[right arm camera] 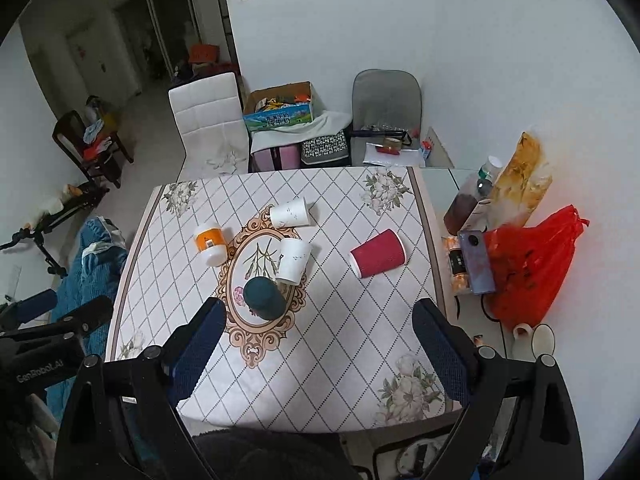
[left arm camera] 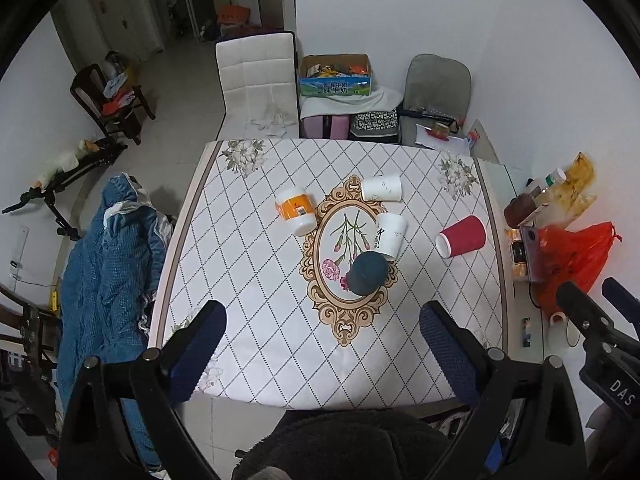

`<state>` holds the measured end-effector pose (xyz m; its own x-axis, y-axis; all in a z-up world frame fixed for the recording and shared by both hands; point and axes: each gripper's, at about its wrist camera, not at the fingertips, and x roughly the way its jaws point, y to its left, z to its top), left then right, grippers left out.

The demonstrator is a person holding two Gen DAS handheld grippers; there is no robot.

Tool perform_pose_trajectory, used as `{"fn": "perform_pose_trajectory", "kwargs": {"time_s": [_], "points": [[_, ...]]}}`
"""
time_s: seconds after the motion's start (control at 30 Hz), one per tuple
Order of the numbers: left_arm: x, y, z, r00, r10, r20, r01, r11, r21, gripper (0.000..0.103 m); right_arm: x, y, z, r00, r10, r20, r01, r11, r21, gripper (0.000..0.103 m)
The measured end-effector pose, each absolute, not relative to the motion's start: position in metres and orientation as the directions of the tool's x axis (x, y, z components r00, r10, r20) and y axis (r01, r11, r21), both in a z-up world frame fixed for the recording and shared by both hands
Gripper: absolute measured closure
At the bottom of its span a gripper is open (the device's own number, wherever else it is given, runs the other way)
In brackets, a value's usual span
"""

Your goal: Flip cup upside down

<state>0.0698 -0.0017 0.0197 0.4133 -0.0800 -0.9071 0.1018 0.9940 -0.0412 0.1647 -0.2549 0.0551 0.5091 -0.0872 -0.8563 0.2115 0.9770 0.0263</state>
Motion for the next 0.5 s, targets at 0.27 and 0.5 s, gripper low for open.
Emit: {"fn": "perform_pose_trajectory", "kwargs": {"time_s": [0.27,0.5], "points": [[0.0622,-0.0068,0.0231,0.420,-0.053,-0.906,0.096,0.995,-0.014,0.004,0.1661,-0.2543,0.0528,0.491,-0.063,-0.869,0.172,0.985,0.026,0.007],[0.0586,-0.0085,0.0266,0.436,-0.018,-0.900,0.078,0.997,0.018,0.004,0.1697,-0.2559,0.0504,0.490,-0.063,-0.870,0.165,0.986,0.022,0.007]]}}
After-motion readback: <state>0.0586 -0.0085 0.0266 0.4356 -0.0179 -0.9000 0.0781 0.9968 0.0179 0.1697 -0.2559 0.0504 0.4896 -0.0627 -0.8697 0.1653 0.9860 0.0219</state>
